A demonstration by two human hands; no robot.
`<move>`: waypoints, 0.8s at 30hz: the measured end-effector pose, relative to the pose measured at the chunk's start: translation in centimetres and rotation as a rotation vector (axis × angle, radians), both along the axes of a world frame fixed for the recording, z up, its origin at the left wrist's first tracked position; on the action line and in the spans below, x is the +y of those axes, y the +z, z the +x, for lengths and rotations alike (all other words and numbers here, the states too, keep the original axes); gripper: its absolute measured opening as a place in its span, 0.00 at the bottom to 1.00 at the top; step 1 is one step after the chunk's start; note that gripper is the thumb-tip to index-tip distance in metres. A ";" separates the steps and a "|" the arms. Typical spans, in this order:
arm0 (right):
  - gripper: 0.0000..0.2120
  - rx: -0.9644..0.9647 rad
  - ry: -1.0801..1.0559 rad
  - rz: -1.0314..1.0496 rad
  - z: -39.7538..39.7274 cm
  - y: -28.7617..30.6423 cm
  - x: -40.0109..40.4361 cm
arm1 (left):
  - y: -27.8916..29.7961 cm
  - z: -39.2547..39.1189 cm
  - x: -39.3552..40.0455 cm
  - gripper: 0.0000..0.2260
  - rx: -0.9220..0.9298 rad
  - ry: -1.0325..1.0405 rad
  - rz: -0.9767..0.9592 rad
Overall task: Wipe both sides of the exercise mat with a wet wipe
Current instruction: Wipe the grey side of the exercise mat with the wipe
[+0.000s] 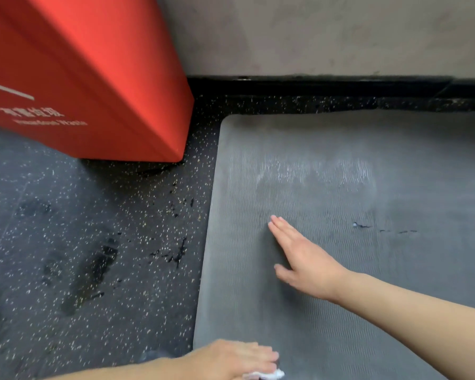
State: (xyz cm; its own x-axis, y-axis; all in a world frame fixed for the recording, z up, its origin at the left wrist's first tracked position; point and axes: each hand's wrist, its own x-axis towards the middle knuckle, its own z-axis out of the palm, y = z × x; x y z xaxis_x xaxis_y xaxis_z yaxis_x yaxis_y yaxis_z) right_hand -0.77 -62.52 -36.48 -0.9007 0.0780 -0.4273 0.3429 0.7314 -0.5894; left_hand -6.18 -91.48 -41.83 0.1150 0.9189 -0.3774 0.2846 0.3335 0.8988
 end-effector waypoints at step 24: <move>0.82 -0.173 -0.176 0.391 -13.4 -3.3 16.0 | -4.8 -23.8 31.1 0.23 0.917 0.226 0.413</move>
State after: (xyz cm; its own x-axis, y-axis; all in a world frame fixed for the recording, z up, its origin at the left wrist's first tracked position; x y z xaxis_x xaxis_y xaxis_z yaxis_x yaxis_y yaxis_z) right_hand -14.15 -46.56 -39.80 -0.7772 0.4088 -0.4783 0.5511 0.8091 -0.2040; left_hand -30.00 -60.41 -46.58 -0.2499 0.9611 0.1175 0.8876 0.1788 0.4245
